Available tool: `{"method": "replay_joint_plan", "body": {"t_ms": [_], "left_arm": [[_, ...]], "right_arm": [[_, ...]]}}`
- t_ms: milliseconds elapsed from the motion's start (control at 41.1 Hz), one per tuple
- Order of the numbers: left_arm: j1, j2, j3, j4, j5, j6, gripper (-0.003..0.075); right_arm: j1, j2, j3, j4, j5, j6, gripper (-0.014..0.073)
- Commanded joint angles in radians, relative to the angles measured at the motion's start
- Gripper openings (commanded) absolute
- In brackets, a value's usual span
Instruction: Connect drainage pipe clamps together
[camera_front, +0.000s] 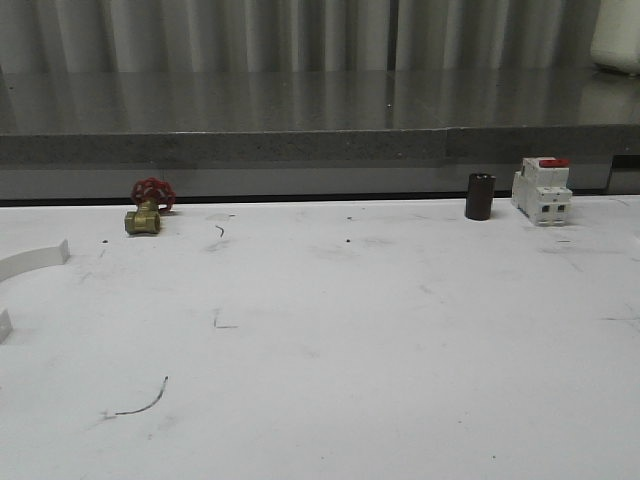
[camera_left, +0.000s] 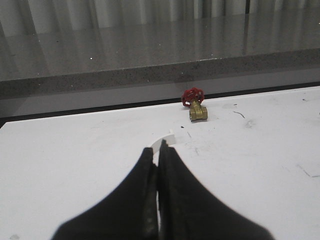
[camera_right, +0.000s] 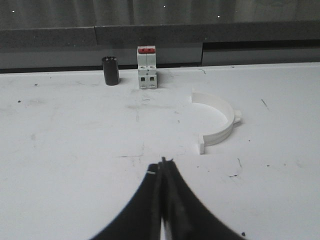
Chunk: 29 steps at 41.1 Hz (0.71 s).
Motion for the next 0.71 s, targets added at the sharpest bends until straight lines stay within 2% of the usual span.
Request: {"method": "replay_joint_plan", "body": {"t_ms": [0,97,170,243,463,560,682], "left_arm": [[0.001,-0.020,-0.002,-0.021,-0.180,-0.004,-0.0020],[0.001,-0.020,-0.026,-0.022,-0.326,-0.004,-0.0020],[0.001,-0.020,-0.082,-0.022,-0.337,-0.004,-0.0020],[0.001,-0.010,-0.173,-0.022,-0.272,-0.004,-0.0020],[0.001,0.191,-0.447,0.038,0.104,-0.004,-0.0020],[0.001,0.295,-0.492,0.047,0.120,-0.004,-0.0020],[0.001,0.335,-0.504,0.047,0.096,-0.004,-0.0020]], "right_arm": [[-0.006,-0.017,-0.018,0.003,-0.133,-0.001,-0.0113],[-0.006,-0.017,-0.088,-0.003,-0.130,-0.001,-0.0113],[-0.006,-0.017,-0.149,-0.009,-0.100,-0.001,-0.0113],[-0.006,-0.016,-0.219,-0.008,-0.048,-0.001,-0.0113],[-0.006,0.120,-0.429,-0.003,0.132,-0.001,-0.0112],[-0.006,0.220,-0.474,0.005,0.150,-0.001,-0.0112],[-0.006,0.288,-0.493,0.007,0.144,-0.001,-0.0112]]}}
